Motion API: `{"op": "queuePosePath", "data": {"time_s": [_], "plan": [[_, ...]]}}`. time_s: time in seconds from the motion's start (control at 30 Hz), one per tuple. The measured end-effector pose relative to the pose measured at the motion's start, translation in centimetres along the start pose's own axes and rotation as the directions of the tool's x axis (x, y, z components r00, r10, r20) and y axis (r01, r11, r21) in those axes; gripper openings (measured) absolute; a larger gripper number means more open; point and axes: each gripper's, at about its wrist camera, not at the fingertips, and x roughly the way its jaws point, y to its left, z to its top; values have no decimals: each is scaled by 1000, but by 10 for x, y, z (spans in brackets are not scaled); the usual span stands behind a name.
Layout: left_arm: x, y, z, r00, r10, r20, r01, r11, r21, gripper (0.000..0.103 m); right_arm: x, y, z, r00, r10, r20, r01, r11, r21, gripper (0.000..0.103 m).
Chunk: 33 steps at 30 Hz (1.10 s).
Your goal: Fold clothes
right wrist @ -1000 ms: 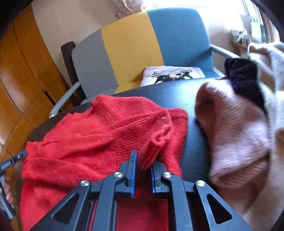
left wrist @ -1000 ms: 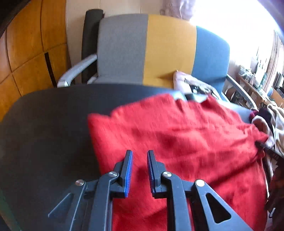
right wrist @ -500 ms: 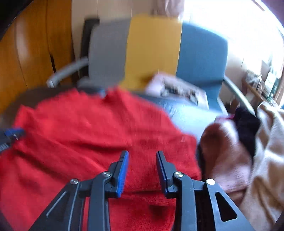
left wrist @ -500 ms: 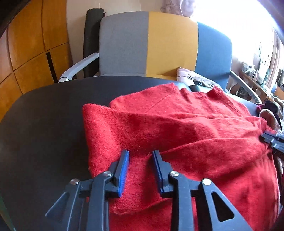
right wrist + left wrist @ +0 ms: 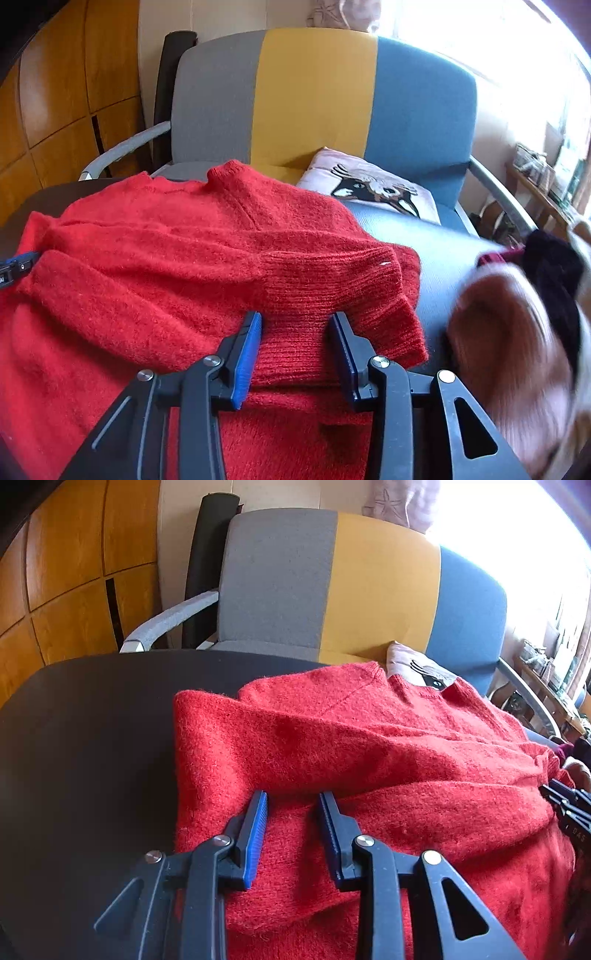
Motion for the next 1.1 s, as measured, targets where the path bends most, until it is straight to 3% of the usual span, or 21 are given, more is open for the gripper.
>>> {"op": "queuePosePath", "data": {"time_s": [0.23,0.53,0.63,0.7,0.8,0.93,1.1], "plan": [[1,-6,5,999,36,2,-36,999,39,30,5,1,5,1000,7,12,-8,1000,3,40],[-16,7,11,999,-32,-32,32,999,11,30,3,3,6,1000,-17,7,17,1000,-16,41],[-47,27,11,997,-76,-5,76,996,-55,32,-8,-3,8,999,12,-35,-12,1000,9,46],[-71,44,4,997,-79,24,81,993,-80,32,-29,-7,4,997,67,-27,-66,997,40,62],[-94,70,-17,996,-84,13,85,990,-116,35,-64,-10,-11,986,167,2,-166,983,79,64],[-113,87,-59,995,-88,-51,81,989,-125,39,-101,-22,-56,959,281,-21,-273,945,181,66],[-138,98,-110,983,-159,-90,141,974,-178,47,-146,-46,-124,941,336,-24,-312,895,318,67]]}}
